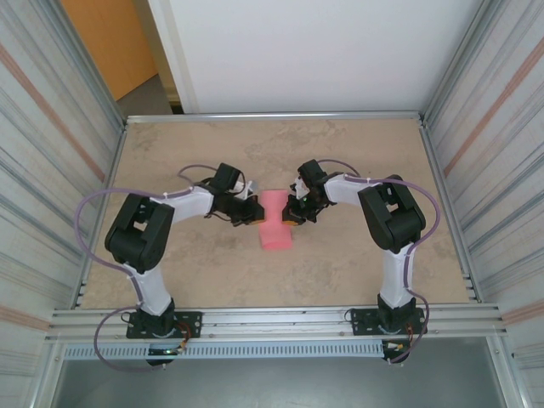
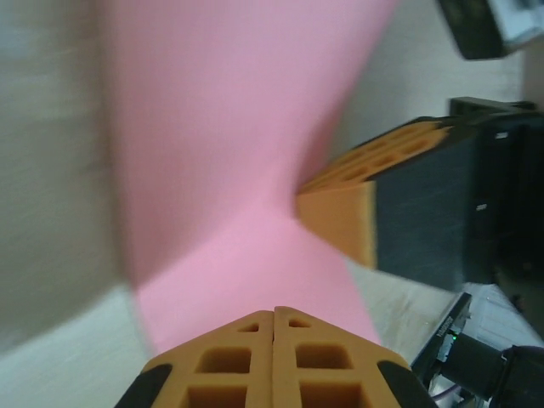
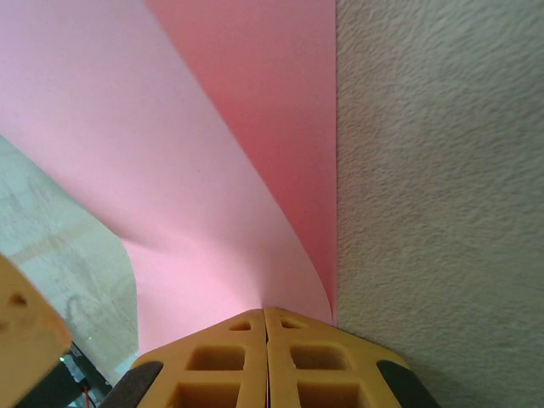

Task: Fold a paper plane with a square sheet of paper (pick it up from the middle)
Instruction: First fold the square sheet of paper in half at the center of the table.

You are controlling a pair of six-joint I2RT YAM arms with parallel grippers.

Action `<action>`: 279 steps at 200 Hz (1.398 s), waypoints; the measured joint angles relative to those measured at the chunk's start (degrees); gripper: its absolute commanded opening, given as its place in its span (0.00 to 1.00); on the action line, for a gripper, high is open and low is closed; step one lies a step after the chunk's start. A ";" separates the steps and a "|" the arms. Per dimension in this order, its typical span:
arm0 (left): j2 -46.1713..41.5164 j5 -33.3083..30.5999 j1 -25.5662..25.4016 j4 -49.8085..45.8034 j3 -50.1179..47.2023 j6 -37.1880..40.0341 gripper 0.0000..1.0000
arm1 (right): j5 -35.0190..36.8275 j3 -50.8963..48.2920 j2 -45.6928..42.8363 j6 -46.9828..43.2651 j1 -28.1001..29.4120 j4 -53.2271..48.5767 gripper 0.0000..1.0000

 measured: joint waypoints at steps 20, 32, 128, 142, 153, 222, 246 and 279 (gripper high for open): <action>3.58 0.63 -1.86 2.10 3.02 -1.33 0.05 | 0.02 0.04 0.00 0.00 0.00 -0.11 0.08; 5.53 0.72 -2.10 3.04 3.89 -1.86 0.05 | 0.00 0.04 0.00 0.00 0.00 -0.11 0.08; 9.33 4.22 5.40 5.33 1.64 -0.52 0.04 | 0.04 0.04 0.00 0.00 0.00 -0.13 0.08; 8.46 4.13 7.98 5.09 0.66 0.28 0.04 | 0.04 0.04 0.00 -0.02 0.00 -0.13 0.08; 7.56 3.65 9.70 4.59 0.04 0.79 0.05 | 0.04 0.04 0.00 -0.02 0.00 -0.13 0.08; 3.87 2.21 3.98 6.78 0.72 -0.26 0.05 | 0.07 0.00 0.00 -0.20 0.00 -0.11 0.08; 6.71 2.21 1.60 7.34 3.23 -0.87 0.05 | 0.04 0.00 0.00 -0.22 0.00 -0.11 0.08; 10.60 1.01 2.43 6.71 5.95 -0.81 0.05 | 0.07 0.00 0.00 -0.22 0.00 -0.11 0.08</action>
